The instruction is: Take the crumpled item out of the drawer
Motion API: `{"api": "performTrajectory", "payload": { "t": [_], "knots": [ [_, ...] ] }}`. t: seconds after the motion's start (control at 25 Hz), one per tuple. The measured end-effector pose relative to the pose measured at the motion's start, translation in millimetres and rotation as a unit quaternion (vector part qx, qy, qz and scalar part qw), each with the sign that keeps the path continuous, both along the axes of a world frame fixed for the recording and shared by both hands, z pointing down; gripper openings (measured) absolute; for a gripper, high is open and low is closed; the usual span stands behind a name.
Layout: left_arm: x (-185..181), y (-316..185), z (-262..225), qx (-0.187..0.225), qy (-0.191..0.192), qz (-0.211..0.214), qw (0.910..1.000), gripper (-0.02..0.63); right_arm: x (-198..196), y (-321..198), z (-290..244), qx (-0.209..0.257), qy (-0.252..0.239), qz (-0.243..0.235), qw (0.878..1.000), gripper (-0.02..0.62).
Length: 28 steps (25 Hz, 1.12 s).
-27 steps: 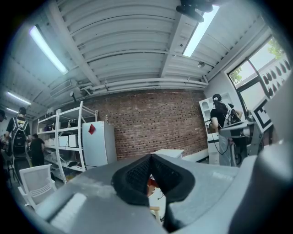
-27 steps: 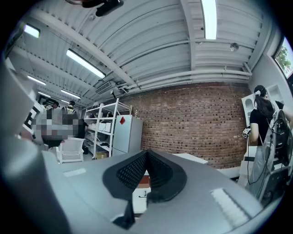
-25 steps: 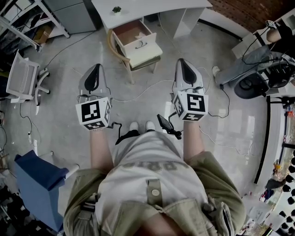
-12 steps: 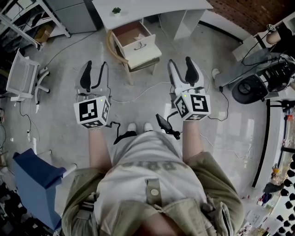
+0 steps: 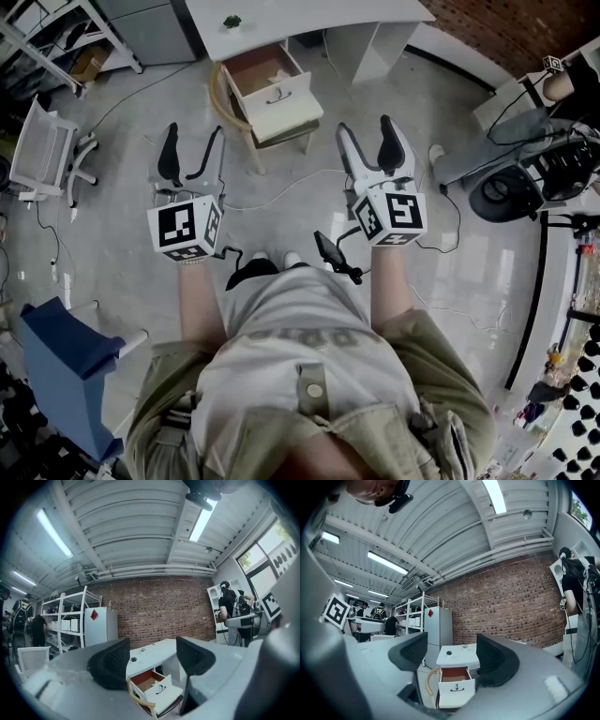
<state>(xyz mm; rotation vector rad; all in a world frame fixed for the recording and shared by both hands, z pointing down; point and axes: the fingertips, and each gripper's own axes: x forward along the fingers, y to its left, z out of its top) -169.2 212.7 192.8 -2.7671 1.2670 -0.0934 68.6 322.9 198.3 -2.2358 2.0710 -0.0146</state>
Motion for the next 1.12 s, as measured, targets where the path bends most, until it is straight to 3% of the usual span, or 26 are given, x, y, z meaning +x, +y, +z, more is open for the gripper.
{"api": "performTrajectory", "payload": {
  "t": [0.52,1.12],
  "knots": [
    [17.1,-49.7,38.2,-0.038,-0.015,-0.01,0.9991,0.321,34.8,-40.4,30.8,-0.033,-0.015,0.005,0.999,0.319],
    [61.0,-210.5,42.3,-0.043,-0.009,0.025,0.9987,0.322,67.7,-177.2,37.2,-0.048,-0.014,0.031,0.998,0.319]
  ]
}}
